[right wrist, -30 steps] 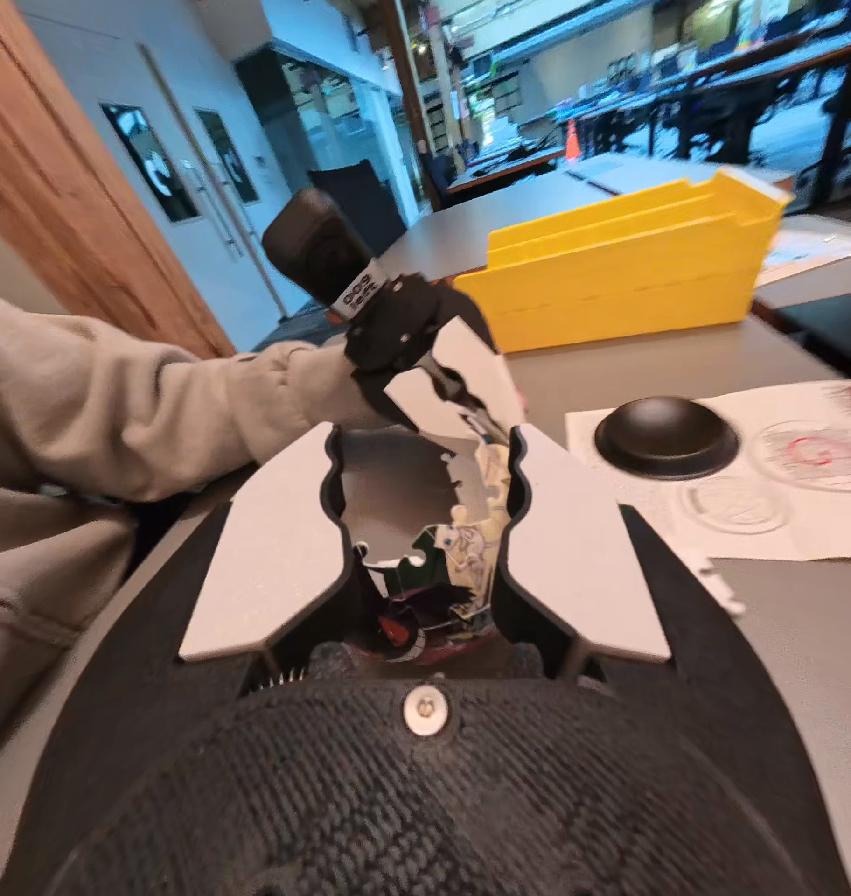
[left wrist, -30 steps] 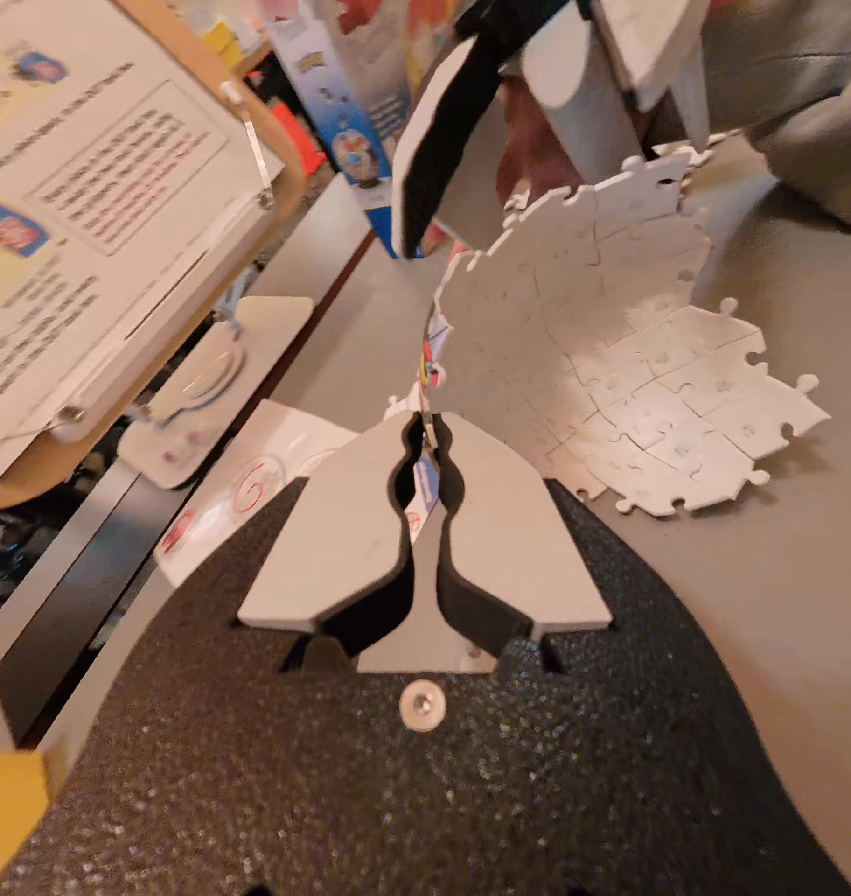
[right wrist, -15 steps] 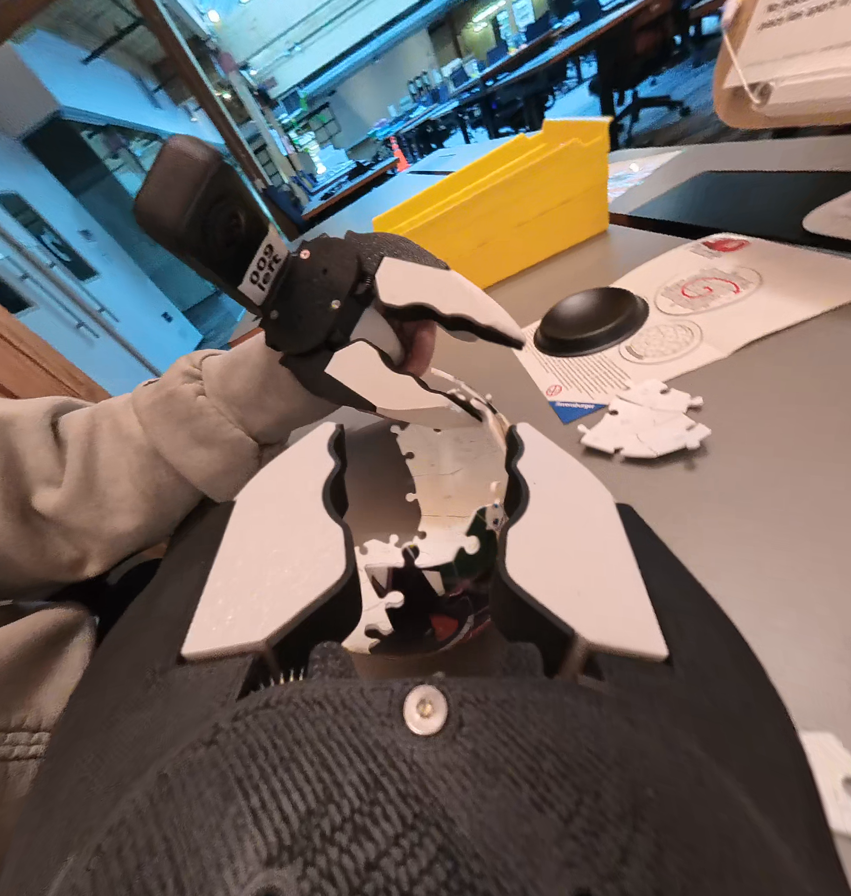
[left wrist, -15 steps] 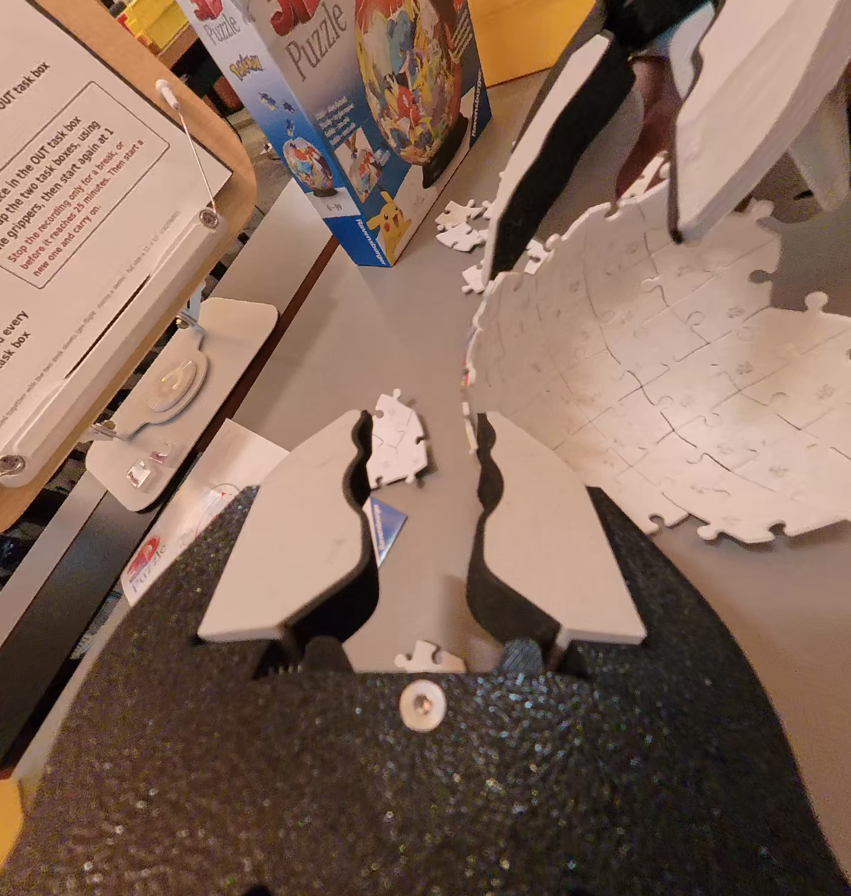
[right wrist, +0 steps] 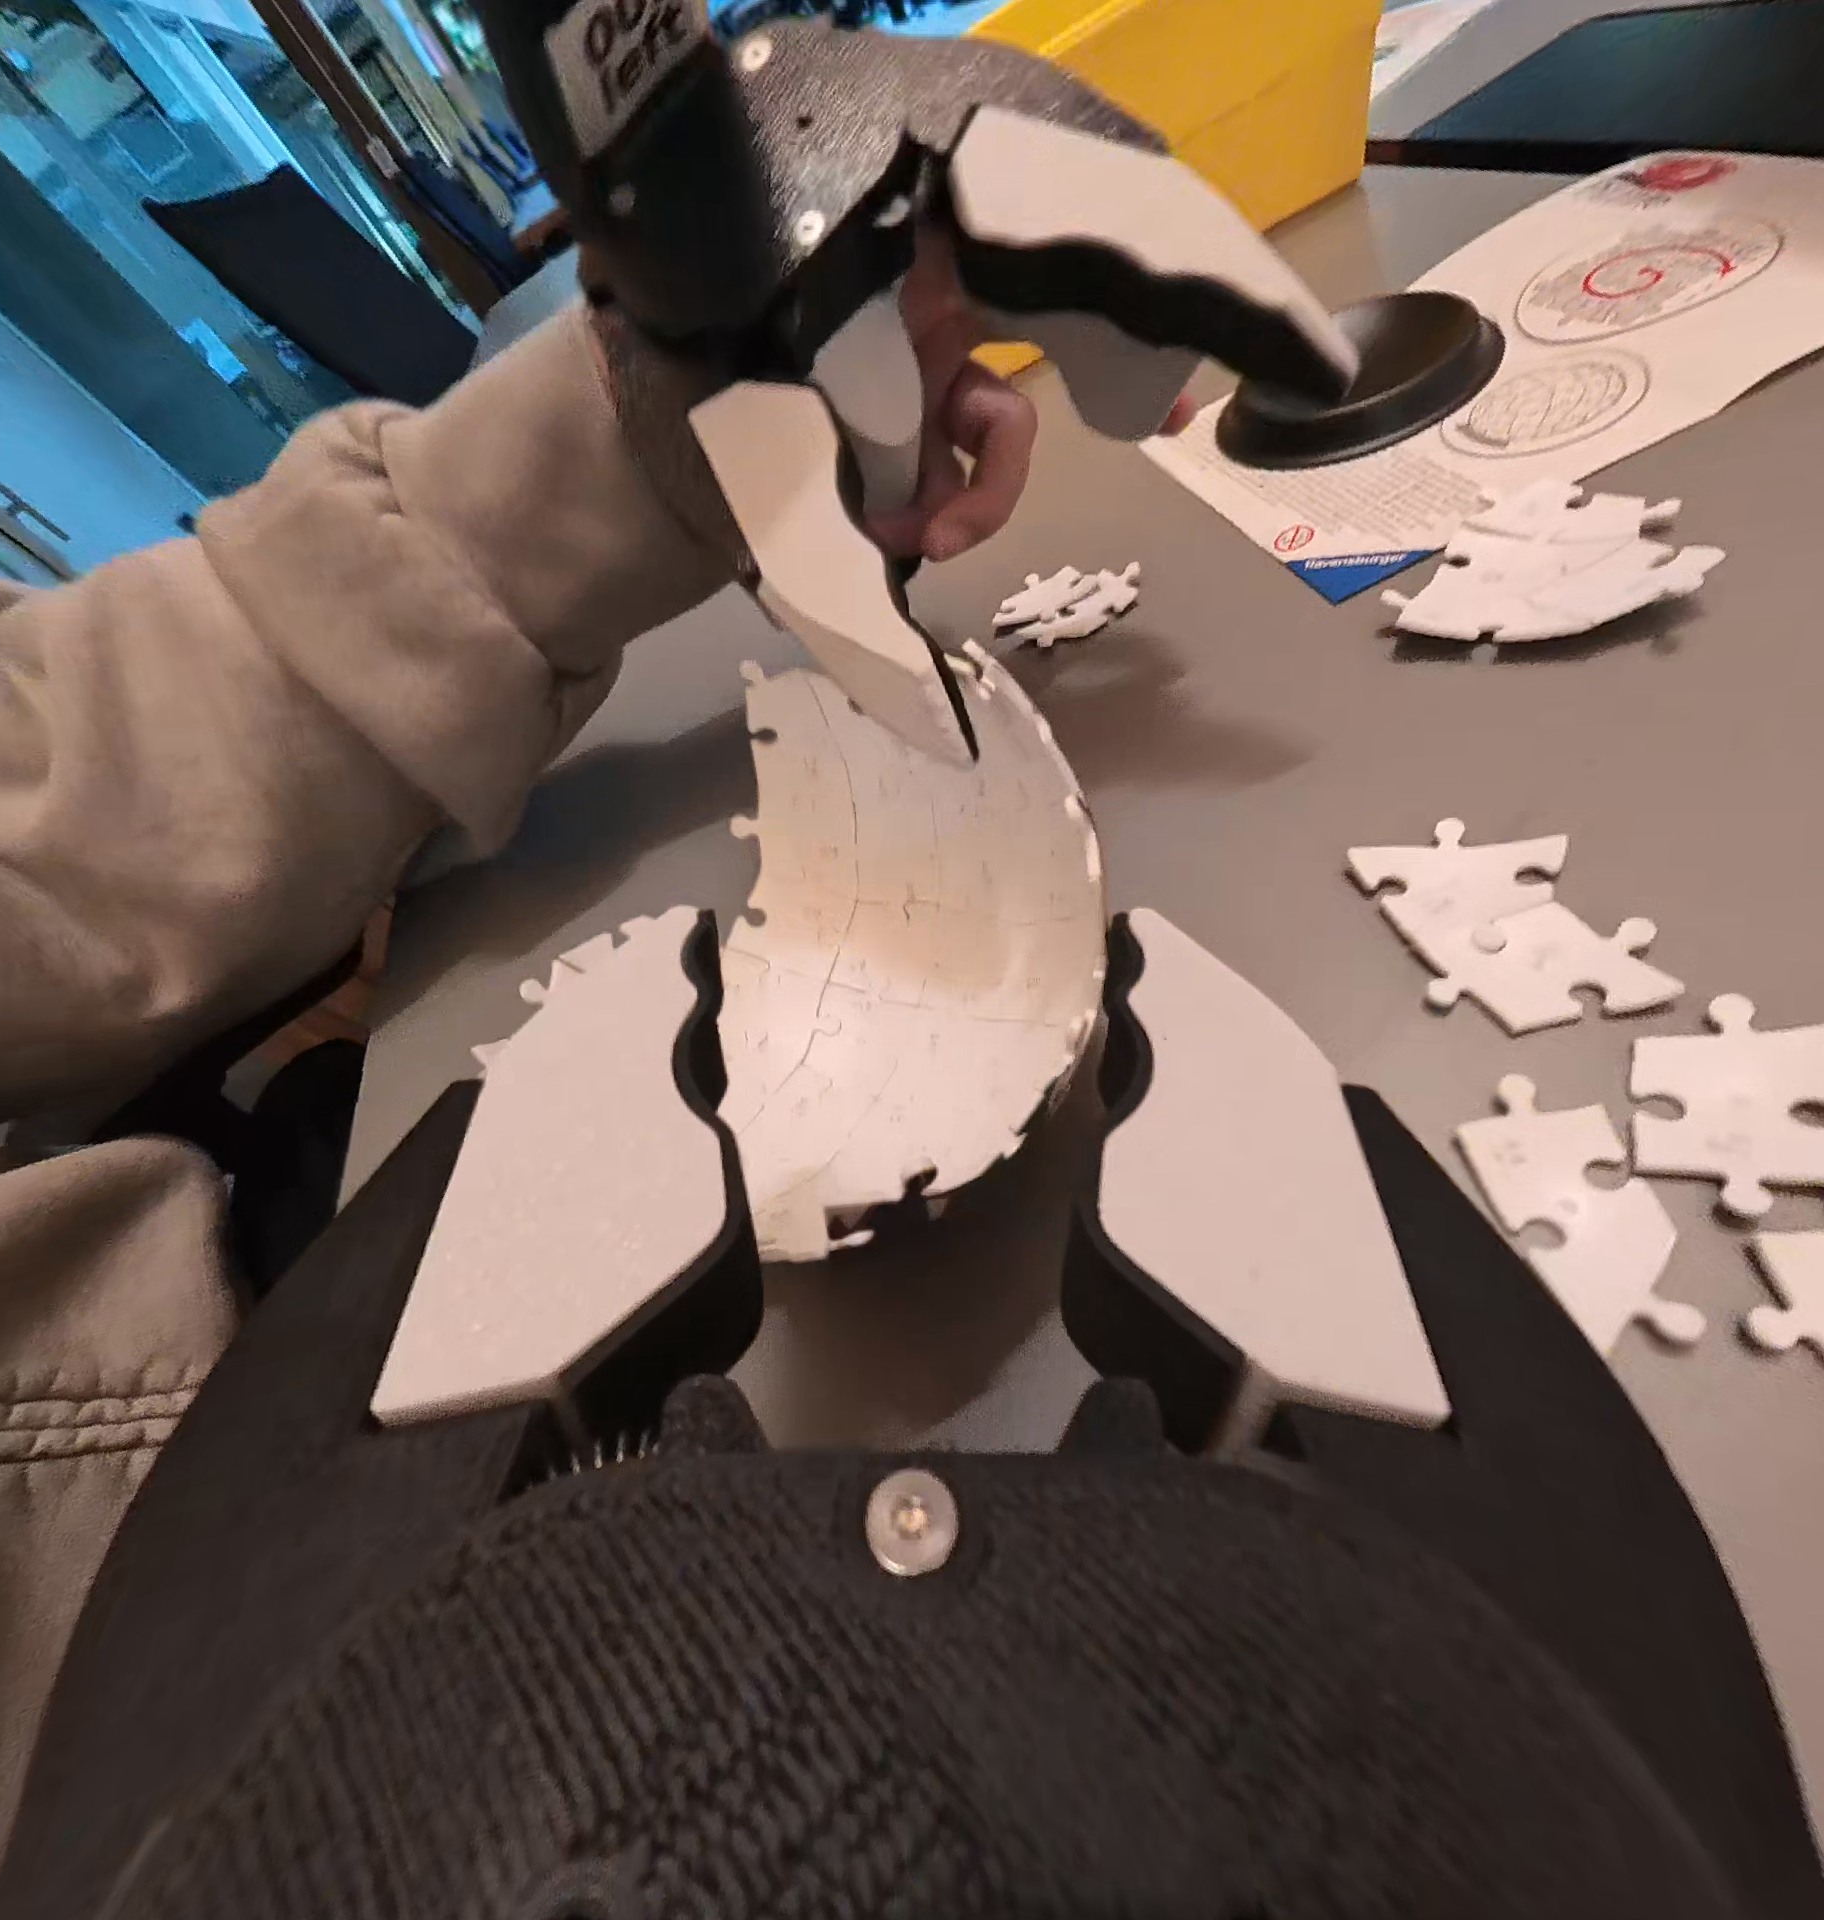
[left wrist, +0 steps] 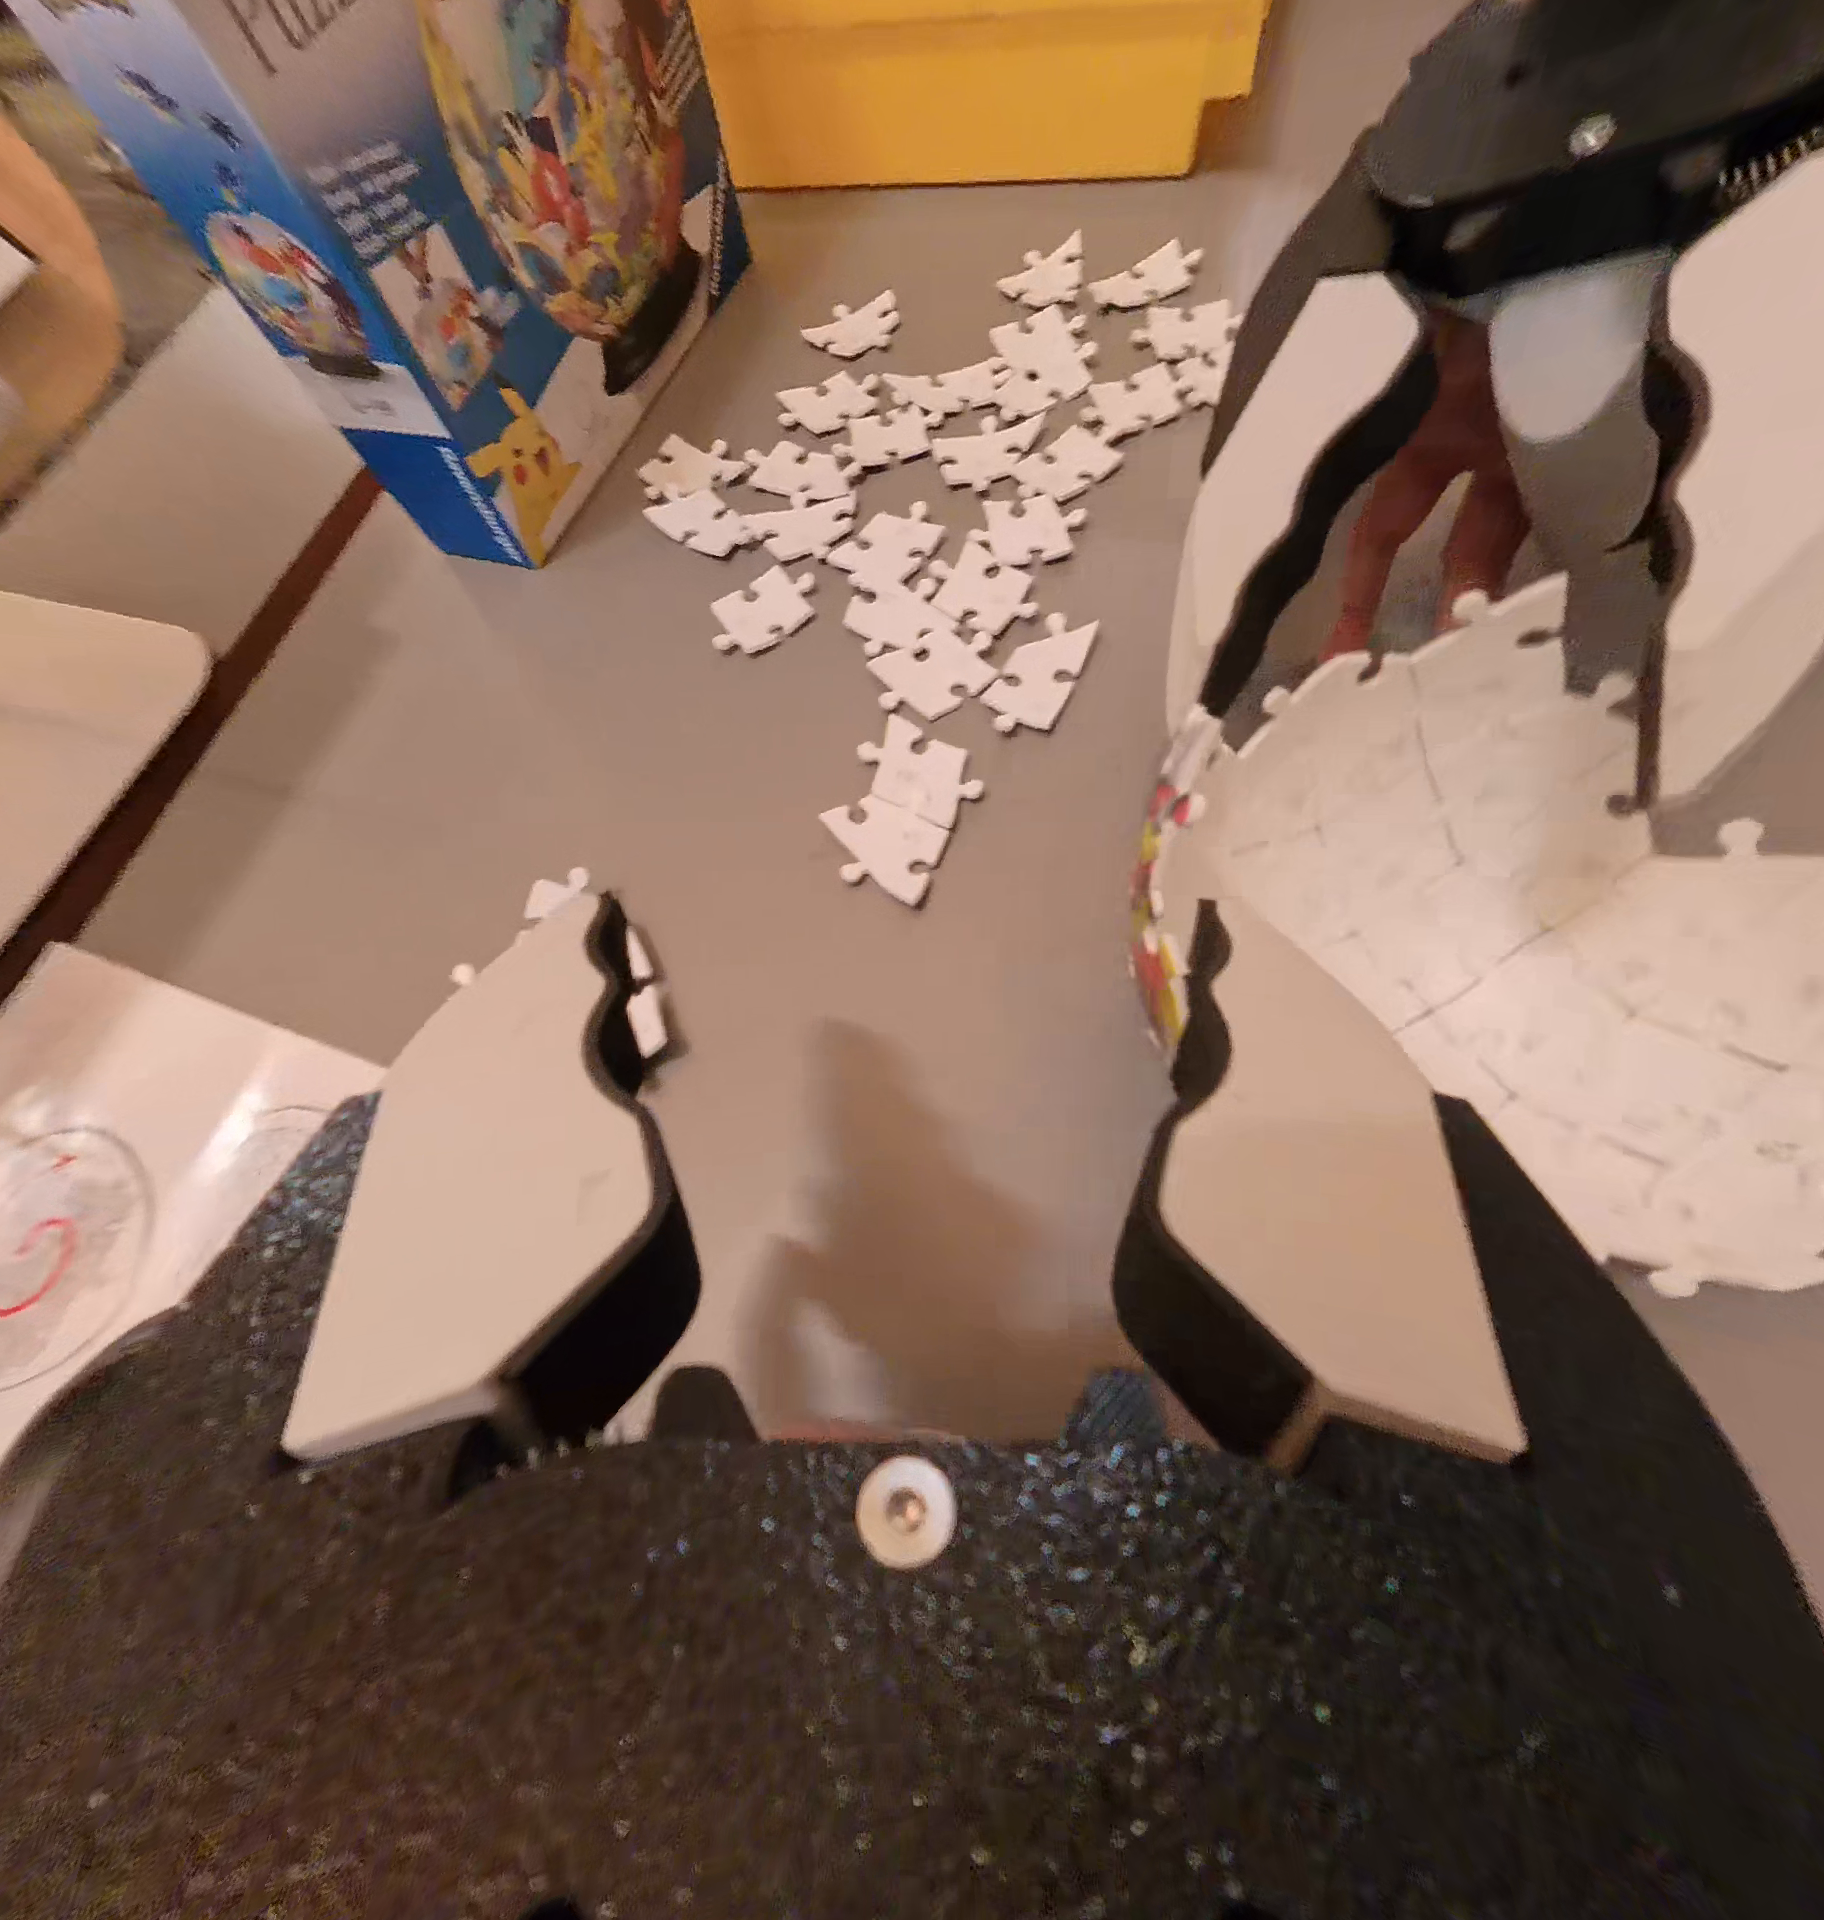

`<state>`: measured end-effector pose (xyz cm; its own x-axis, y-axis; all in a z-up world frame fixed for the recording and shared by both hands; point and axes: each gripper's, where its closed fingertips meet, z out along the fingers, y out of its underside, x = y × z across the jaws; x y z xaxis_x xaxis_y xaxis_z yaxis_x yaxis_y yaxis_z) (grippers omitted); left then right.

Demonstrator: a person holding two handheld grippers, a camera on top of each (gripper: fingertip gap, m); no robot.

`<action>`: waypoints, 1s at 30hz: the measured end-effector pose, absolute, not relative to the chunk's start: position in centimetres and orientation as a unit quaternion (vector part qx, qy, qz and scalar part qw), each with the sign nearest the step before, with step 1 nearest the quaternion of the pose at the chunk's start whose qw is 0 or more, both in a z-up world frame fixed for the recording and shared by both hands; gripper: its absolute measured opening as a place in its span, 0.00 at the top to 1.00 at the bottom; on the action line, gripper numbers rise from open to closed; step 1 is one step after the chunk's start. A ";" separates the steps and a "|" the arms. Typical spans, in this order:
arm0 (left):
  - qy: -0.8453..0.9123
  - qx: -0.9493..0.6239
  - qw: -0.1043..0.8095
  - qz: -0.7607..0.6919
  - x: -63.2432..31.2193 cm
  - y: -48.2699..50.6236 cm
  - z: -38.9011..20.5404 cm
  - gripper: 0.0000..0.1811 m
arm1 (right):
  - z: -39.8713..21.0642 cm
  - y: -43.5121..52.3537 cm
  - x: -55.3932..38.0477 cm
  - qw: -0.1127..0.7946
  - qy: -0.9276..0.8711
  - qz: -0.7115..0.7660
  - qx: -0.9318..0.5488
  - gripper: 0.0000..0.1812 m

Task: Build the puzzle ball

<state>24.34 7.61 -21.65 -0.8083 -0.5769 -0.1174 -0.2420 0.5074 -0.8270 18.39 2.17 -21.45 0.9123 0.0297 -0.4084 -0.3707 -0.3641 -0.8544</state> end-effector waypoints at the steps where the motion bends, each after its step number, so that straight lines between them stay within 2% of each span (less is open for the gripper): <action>1: 0.846 -0.251 0.171 -0.439 24.3 7.4 -21.6 0.41 | -21.5 2.0 18.1 0.552 0.108 0.177 -0.807 0.60; 4: 0.835 -0.273 0.116 -0.463 24.0 6.8 -21.1 0.33 | -21.6 1.5 17.1 0.553 0.112 0.166 -0.809 0.60; 12: 0.700 -0.345 -0.019 -0.625 23.5 6.6 -16.7 0.34 | -22.4 0.7 13.2 0.533 0.098 0.181 -0.821 0.60; 16: 0.647 -0.393 0.033 -0.653 21.0 10.6 -14.7 0.36 | -23.2 -1.2 11.2 0.496 0.038 0.172 -0.850 0.58; 20: 0.636 -0.464 0.093 -0.610 14.6 14.6 -16.8 0.39 | -23.1 -3.5 14.7 0.486 0.054 0.126 -0.863 0.56; 24: 0.663 -0.466 0.062 -0.583 8.6 13.0 -20.1 0.46 | -22.3 -2.1 17.2 0.510 0.102 0.222 -0.825 0.69; 27: 0.690 -0.462 0.051 -0.555 7.8 10.3 -22.5 0.45 | -23.0 -0.4 14.4 0.450 0.064 0.351 -0.818 0.70; 30: 0.704 -0.464 0.062 -0.533 8.6 8.7 -23.2 0.44 | -23.4 0.8 13.3 0.447 0.031 0.352 -0.822 0.67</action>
<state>8.62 8.74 -23.20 -0.5609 -0.7203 0.4082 -0.5884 -0.0001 -0.8086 13.29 0.78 -23.43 0.7498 0.2636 -0.6068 -0.3657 -0.5992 -0.7122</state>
